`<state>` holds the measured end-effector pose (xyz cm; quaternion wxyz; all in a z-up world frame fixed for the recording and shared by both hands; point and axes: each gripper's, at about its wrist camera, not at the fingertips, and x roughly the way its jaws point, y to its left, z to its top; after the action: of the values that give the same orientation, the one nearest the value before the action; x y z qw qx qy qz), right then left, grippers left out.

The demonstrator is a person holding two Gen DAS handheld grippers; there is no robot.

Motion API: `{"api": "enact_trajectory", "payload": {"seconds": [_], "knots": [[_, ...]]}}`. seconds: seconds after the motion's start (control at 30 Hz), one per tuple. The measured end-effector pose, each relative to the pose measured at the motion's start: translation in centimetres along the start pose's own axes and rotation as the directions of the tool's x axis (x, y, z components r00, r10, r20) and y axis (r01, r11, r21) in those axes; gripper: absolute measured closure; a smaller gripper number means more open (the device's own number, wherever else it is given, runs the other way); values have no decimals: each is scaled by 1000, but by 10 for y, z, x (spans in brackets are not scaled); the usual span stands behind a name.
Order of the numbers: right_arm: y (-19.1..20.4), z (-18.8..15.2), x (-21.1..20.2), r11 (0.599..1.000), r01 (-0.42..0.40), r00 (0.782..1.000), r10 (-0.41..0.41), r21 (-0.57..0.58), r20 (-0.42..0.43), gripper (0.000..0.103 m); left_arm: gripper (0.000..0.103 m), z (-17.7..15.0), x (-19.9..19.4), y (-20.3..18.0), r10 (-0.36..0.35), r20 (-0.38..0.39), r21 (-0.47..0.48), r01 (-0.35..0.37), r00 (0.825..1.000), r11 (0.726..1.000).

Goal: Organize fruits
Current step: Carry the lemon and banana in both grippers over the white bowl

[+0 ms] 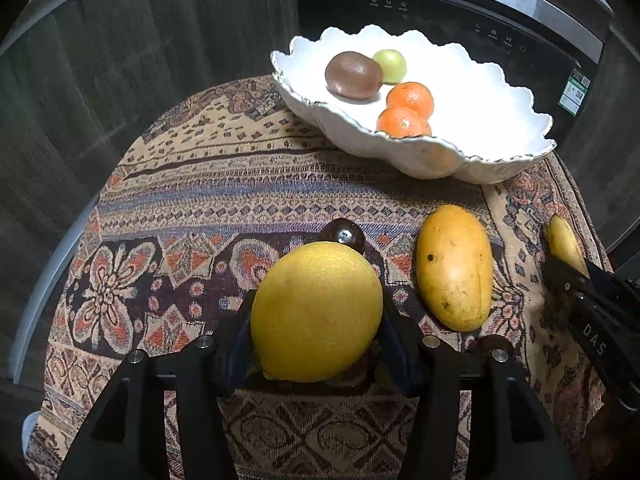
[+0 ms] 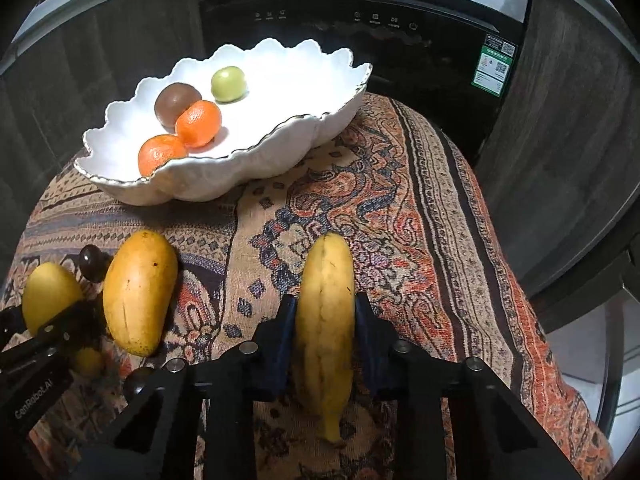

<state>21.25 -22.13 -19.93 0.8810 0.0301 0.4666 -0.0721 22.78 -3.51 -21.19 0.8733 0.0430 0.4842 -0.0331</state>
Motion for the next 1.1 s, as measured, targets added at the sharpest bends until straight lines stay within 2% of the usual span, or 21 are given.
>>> {"api": "enact_trajectory", "payload": {"seconds": [0.7, 1.1], "knots": [[0, 23, -64, 999, -44, 990, 44, -2, 132, 74, 48, 20, -63, 1, -31, 114, -4, 32, 993, 999], [6, 54, -79, 998, -61, 982, 62, -12, 179, 74, 48, 62, -76, 3, -45, 180, 26, 41, 983, 999]]}}
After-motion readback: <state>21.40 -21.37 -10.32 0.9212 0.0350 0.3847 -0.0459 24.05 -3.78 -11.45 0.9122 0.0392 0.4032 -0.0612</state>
